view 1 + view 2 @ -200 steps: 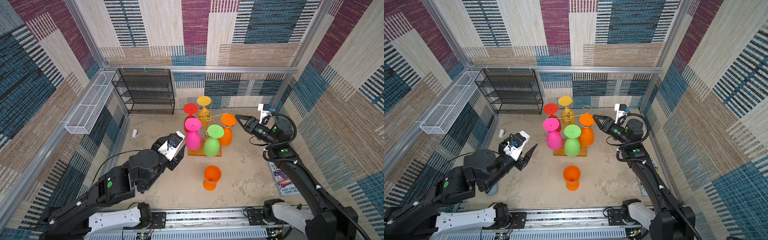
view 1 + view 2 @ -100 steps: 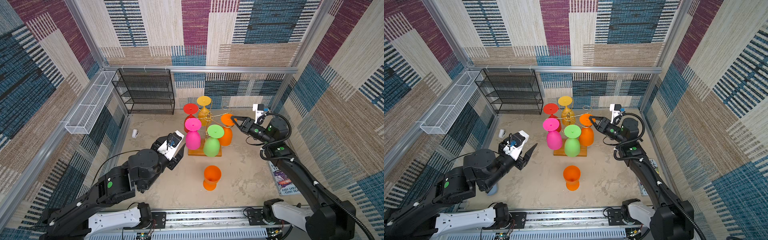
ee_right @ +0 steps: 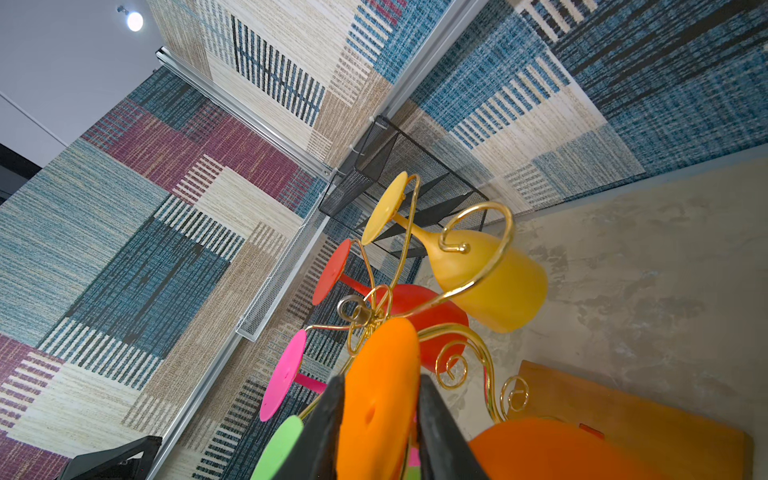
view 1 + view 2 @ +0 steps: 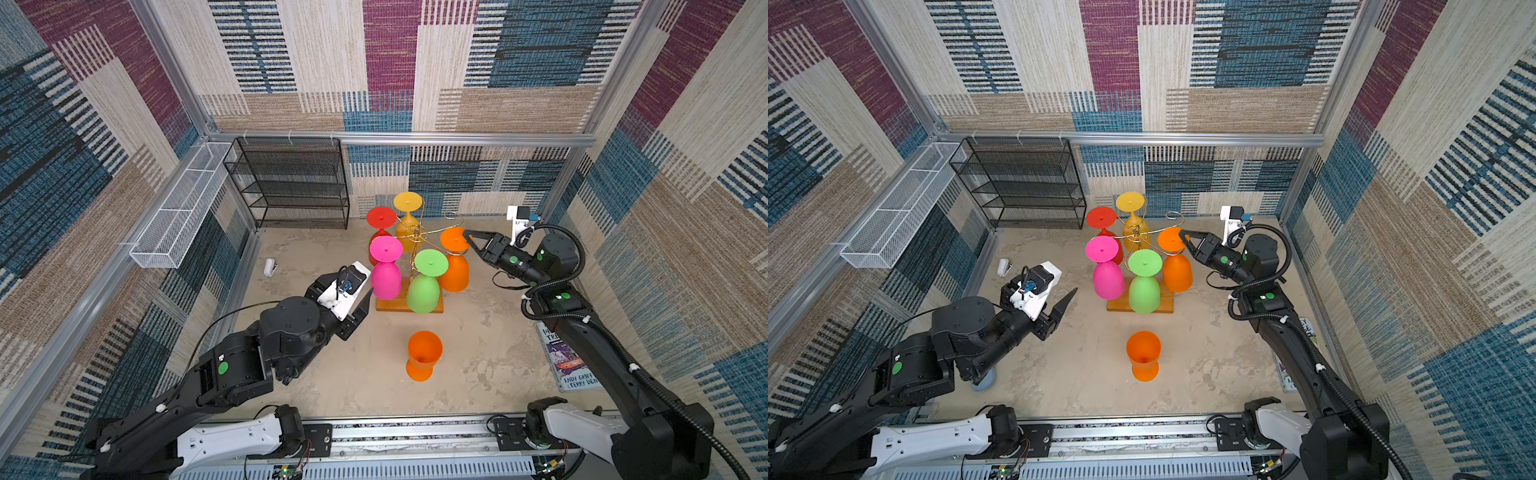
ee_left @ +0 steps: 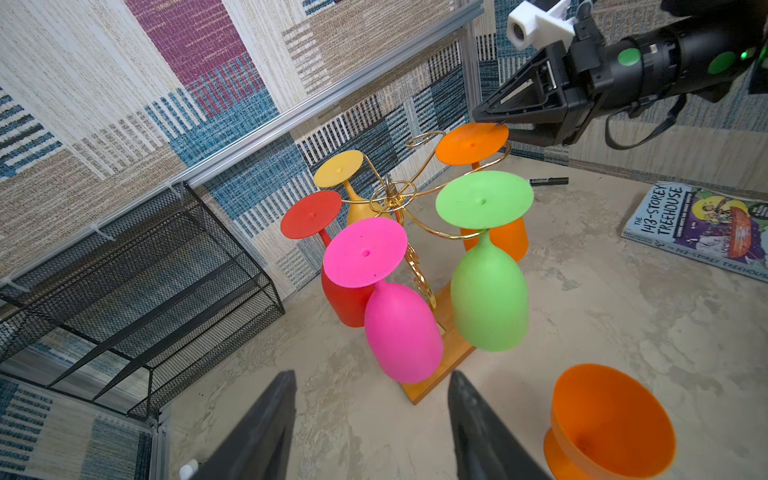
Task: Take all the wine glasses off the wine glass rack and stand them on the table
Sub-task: 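Move the right gripper to the foot of the second orange glass on the rack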
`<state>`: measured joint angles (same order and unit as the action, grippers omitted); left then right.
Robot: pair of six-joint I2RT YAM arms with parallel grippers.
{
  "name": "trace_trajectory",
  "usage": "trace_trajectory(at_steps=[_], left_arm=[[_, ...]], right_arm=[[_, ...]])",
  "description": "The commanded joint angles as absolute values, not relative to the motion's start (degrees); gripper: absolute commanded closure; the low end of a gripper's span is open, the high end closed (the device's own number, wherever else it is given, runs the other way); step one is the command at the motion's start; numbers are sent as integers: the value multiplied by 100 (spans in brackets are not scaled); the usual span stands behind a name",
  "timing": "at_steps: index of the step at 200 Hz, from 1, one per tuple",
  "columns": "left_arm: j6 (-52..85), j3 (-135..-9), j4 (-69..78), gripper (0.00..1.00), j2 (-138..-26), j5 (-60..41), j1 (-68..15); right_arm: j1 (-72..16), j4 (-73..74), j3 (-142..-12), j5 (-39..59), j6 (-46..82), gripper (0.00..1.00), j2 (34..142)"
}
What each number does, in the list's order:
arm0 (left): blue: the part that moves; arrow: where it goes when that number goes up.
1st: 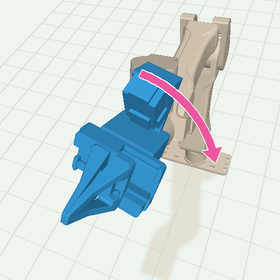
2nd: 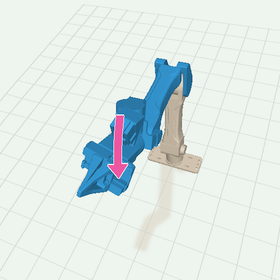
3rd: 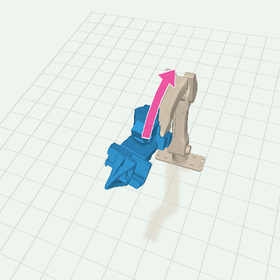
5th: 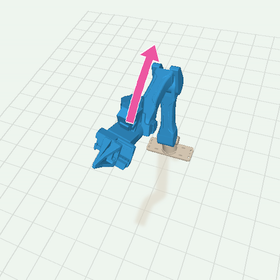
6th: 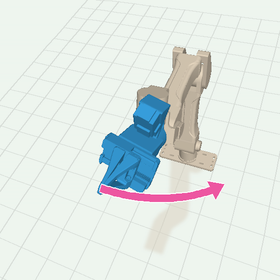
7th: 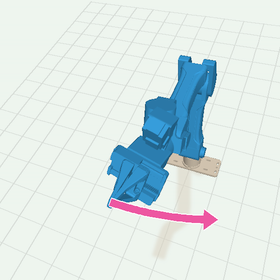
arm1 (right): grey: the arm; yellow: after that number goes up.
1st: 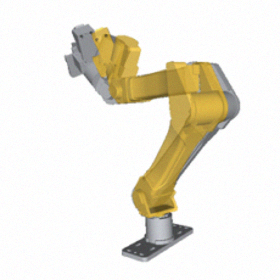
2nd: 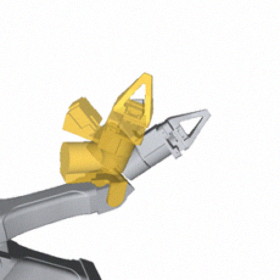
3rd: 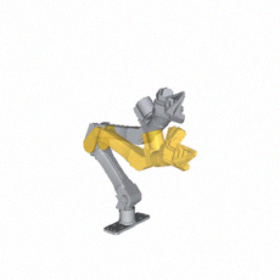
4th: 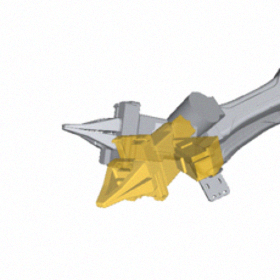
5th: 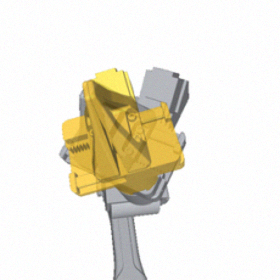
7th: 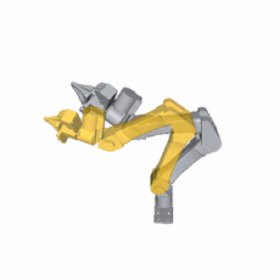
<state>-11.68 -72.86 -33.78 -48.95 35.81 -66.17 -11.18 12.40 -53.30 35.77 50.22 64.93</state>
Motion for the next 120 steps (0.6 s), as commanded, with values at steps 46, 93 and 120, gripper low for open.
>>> trace_trajectory(at_steps=[46,93,120], left_arm=[[-1032,-7259,-3313,39,-4878,3559,-6600],[-1041,-7201,-3339,40,-4842,3584,-6574],[-1025,-7197,-3363,40,-4783,3581,-6567]], right_arm=[[-1125,1101,-5498,3558,4934,79,6513],[-1125,1018,-5573,3603,5067,90,6565],[-1125,1122,-5555,3696,5220,96,6583]])
